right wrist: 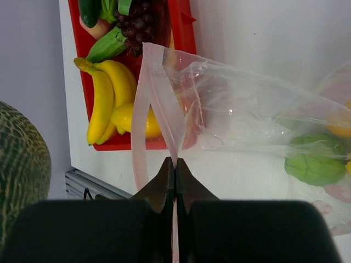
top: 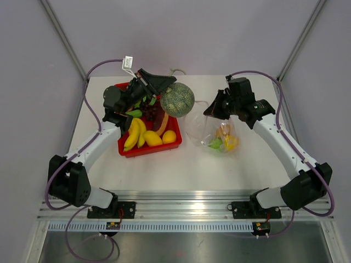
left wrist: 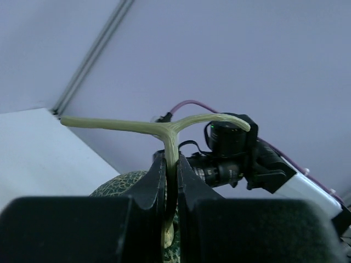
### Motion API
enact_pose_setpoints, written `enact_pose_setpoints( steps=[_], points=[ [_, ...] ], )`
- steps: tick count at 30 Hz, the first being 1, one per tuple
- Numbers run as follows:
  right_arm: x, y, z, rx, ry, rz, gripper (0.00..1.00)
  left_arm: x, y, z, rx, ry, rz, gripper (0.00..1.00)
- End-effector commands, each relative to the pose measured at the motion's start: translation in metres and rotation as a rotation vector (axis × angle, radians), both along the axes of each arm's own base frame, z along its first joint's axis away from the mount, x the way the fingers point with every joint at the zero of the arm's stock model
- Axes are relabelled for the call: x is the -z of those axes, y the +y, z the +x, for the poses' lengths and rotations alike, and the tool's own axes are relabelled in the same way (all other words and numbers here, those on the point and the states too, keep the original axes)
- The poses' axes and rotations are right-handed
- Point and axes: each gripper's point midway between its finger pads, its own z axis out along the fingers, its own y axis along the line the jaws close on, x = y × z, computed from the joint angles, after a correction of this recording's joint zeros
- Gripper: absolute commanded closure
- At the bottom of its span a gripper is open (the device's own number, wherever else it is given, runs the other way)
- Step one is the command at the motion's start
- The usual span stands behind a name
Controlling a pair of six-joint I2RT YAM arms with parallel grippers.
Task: Place the food in the zip-top bag and seal the zipper
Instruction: Place the fake fruit in the zipper food storage bag.
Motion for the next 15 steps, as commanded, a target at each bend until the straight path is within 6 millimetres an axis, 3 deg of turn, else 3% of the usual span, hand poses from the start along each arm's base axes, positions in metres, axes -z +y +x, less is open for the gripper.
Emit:
enact_pose_setpoints(
  steps=[1,6,15],
  points=[
    [-0.024,0.015,0.001,-0.036,-0.057,0.097,1.0,-0.029,-0.013,-0.025,0.105,-0.117,-0.168,1.0],
    [-0.038,0.02,-0.003,-0.05,-0.074,0.146,1.0,-0.012,-0.018,-0.023,0.155,-0.09,-0.243,1.0],
    [-0.057,0.024,-0.011,-0.076,-0.105,0.199,1.0,0.029,-0.032,-0.009,0.159,-0.016,-0.211,1.0]
  ],
)
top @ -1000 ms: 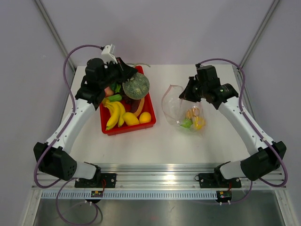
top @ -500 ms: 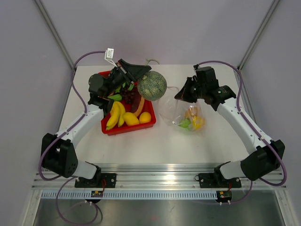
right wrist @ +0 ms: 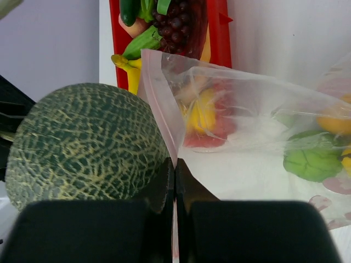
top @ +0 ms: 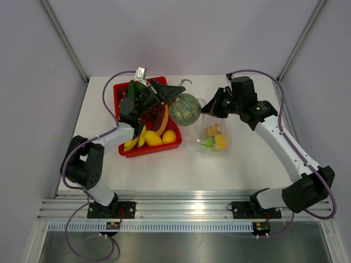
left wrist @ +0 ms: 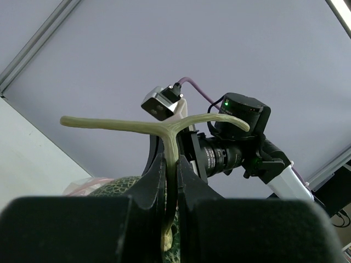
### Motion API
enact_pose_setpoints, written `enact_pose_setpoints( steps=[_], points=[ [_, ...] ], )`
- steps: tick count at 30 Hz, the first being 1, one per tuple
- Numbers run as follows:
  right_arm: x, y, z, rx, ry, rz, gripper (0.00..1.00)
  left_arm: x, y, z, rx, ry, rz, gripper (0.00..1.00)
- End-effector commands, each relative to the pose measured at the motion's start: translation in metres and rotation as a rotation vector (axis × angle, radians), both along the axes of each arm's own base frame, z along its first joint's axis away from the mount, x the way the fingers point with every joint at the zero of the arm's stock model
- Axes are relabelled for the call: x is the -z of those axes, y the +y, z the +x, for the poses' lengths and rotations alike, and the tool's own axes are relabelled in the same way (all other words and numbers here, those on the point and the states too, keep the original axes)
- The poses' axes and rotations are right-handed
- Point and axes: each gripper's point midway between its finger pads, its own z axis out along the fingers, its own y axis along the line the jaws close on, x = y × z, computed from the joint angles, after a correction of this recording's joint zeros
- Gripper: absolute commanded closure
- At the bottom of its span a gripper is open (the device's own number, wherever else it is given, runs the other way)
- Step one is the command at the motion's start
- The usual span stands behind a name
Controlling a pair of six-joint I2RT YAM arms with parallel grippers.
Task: Place the food in the zip-top bag and seal the zipper
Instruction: Place the fake fruit in the zipper food storage bag.
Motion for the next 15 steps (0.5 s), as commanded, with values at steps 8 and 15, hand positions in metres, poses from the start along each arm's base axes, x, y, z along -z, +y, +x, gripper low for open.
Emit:
enact_pose_setpoints(
  steps=[8,15],
  points=[
    [-0.049,0.017,-0.009,-0.067,-0.096,0.154,0.99,0.002,-0.004,-0.009,-0.029,-0.076,0.001,1.0],
    [-0.051,0.023,-0.008,-0.079,-0.091,0.185,0.99,0.014,-0.01,-0.011,-0.037,-0.066,0.05,1.0]
  ],
)
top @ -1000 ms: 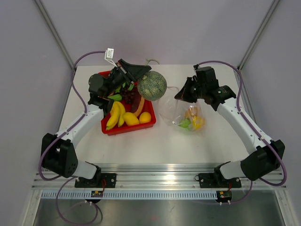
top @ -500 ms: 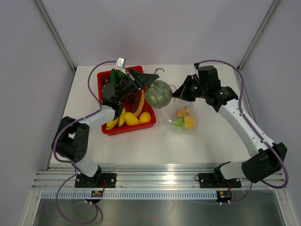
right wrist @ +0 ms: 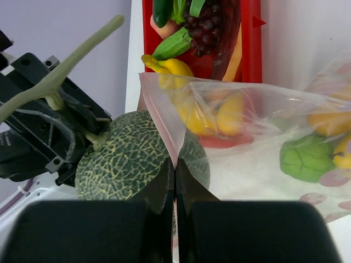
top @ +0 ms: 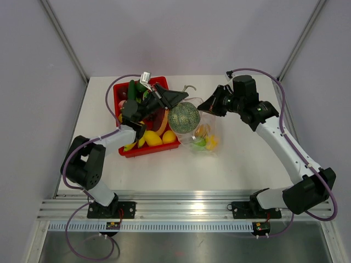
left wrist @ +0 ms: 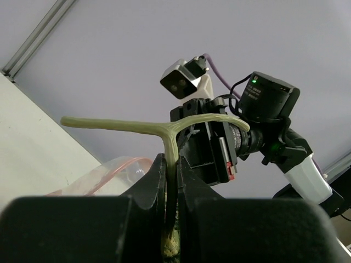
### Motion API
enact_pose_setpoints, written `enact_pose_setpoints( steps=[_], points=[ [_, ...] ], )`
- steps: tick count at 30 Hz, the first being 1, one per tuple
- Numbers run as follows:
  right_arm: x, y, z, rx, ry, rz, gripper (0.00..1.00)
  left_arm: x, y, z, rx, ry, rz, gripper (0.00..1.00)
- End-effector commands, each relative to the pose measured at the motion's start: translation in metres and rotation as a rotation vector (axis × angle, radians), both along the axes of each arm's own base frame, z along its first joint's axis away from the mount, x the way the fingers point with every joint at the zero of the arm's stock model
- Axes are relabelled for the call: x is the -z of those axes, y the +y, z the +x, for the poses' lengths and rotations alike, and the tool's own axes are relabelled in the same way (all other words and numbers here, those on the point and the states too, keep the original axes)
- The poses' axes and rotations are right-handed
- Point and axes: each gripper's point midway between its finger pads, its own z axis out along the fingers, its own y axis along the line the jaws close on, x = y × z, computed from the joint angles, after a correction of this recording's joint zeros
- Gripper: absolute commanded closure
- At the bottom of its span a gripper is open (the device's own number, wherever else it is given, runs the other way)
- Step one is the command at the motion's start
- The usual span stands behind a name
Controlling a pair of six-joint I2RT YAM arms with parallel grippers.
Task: Place the food in the zip-top bag and seal the zipper
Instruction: Place the fake fruit in the zipper food storage bag.
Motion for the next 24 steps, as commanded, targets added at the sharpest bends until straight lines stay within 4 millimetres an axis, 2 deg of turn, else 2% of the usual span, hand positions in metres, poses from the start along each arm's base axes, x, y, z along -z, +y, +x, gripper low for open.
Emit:
enact_pose_setpoints(
  steps=[1,6,13,19,20,22,23,24],
  points=[
    [-0.031,0.01,-0.004,-0.043,-0.072,0.085,0.99,-0.008,-0.001,-0.007,-0.033,-0.073,0.006,1.0],
    [-0.04,0.014,-0.004,-0.057,-0.084,0.115,0.99,0.002,-0.007,-0.009,-0.05,-0.089,0.067,1.0],
    [-0.047,0.015,-0.01,-0.073,-0.087,0.135,0.99,0.018,-0.006,0.009,-0.142,-0.098,0.214,1.0],
    [-0.044,0.016,-0.009,-0.071,-0.082,0.143,0.99,0.021,-0.009,0.003,-0.126,-0.113,0.258,1.0],
    [-0.041,0.016,-0.009,-0.069,-0.076,0.145,0.99,0.022,-0.012,0.0,-0.104,-0.116,0.276,0.92],
    [-0.04,0.016,-0.009,-0.064,-0.075,0.143,0.99,0.023,-0.018,-0.005,-0.056,-0.115,0.342,0.69],
    [-0.038,0.016,-0.009,-0.062,-0.071,0.143,0.99,0.024,-0.018,-0.006,-0.052,-0.119,0.358,0.52],
    [-0.037,0.015,-0.008,-0.059,-0.071,0.141,0.99,0.025,-0.019,-0.009,-0.051,-0.121,0.381,0.44]
  ],
)
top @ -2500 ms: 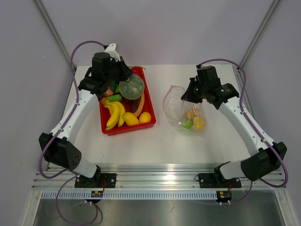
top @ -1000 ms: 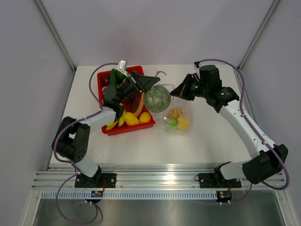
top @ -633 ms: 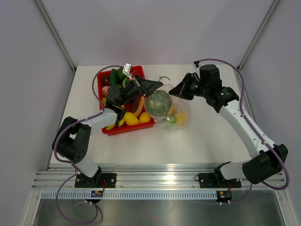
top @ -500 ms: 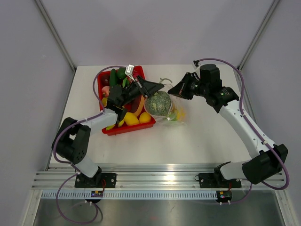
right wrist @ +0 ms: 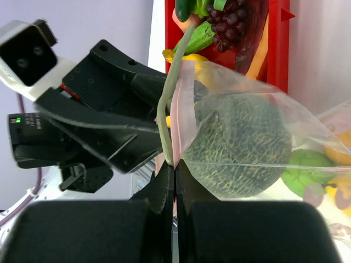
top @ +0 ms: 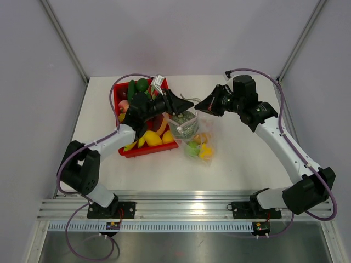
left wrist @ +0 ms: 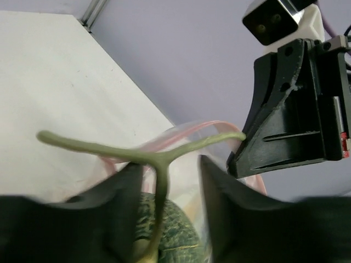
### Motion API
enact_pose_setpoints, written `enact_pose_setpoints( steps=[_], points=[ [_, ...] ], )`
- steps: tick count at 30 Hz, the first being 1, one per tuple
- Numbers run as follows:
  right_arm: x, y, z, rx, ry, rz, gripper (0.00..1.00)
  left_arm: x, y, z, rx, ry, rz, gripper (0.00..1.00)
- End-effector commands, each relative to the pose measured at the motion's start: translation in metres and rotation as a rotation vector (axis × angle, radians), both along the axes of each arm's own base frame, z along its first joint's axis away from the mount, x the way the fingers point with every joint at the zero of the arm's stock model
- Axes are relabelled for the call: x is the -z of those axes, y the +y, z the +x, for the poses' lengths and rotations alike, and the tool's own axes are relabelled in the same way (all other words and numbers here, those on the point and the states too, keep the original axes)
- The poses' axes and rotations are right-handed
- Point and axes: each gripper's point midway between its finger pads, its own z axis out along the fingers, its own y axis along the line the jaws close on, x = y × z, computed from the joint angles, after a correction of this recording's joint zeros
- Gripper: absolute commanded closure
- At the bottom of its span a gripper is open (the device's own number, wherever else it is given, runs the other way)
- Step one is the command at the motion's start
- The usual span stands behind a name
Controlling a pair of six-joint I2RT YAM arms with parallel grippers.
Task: Place the food in the zip-top bag and seal the zipper
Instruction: Place the fake fruit in the zipper food storage bag.
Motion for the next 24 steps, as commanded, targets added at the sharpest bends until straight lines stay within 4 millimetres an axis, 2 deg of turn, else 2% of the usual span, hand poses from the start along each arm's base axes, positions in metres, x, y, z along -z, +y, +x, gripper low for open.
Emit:
enact_pose_setpoints(
  steps=[1,2,4,5,8,9,10,14,17,19,20,24],
  points=[
    [-0.026,0.004,-0.005,-0.02,-0.078,0.058,0.99,-0.039,-0.001,-0.019,0.045,-0.127,0.037,0.39],
    [-0.026,0.004,-0.005,-0.017,-0.076,0.058,0.99,-0.046,0.002,-0.023,0.04,-0.141,0.036,0.23],
    [-0.026,0.003,-0.005,-0.015,-0.077,0.058,0.99,-0.048,0.006,-0.027,0.033,-0.144,0.055,0.14],
    [-0.024,0.003,-0.005,-0.013,-0.076,0.055,0.99,-0.057,0.01,-0.032,0.03,-0.161,0.053,0.11],
    [-0.021,0.002,-0.004,-0.009,-0.07,0.048,0.99,-0.064,0.017,-0.038,0.011,-0.172,0.094,0.1],
    [-0.02,0.002,-0.004,-0.008,-0.069,0.047,0.99,-0.077,0.023,-0.044,-0.005,-0.207,0.096,0.13],
    [-0.02,0.002,-0.004,-0.008,-0.071,0.049,0.99,-0.073,0.027,-0.047,-0.012,-0.193,0.12,0.14],
    [-0.018,0.001,-0.005,-0.007,-0.07,0.044,0.99,-0.083,0.048,-0.051,-0.111,-0.207,0.159,0.2],
    [-0.017,0.001,-0.004,-0.006,-0.066,0.047,0.99,-0.07,0.059,-0.044,-0.169,-0.153,0.208,0.2],
    [-0.017,0.002,-0.005,-0.008,-0.067,0.05,0.99,-0.054,0.065,-0.038,-0.194,-0.095,0.234,0.2],
    [-0.017,0.001,-0.005,-0.005,-0.066,0.049,0.99,-0.048,0.068,-0.035,-0.21,-0.066,0.242,0.24],
    [-0.017,0.001,-0.006,-0.008,-0.067,0.051,0.99,-0.009,0.075,-0.026,-0.234,0.063,0.289,0.27]
  ],
)
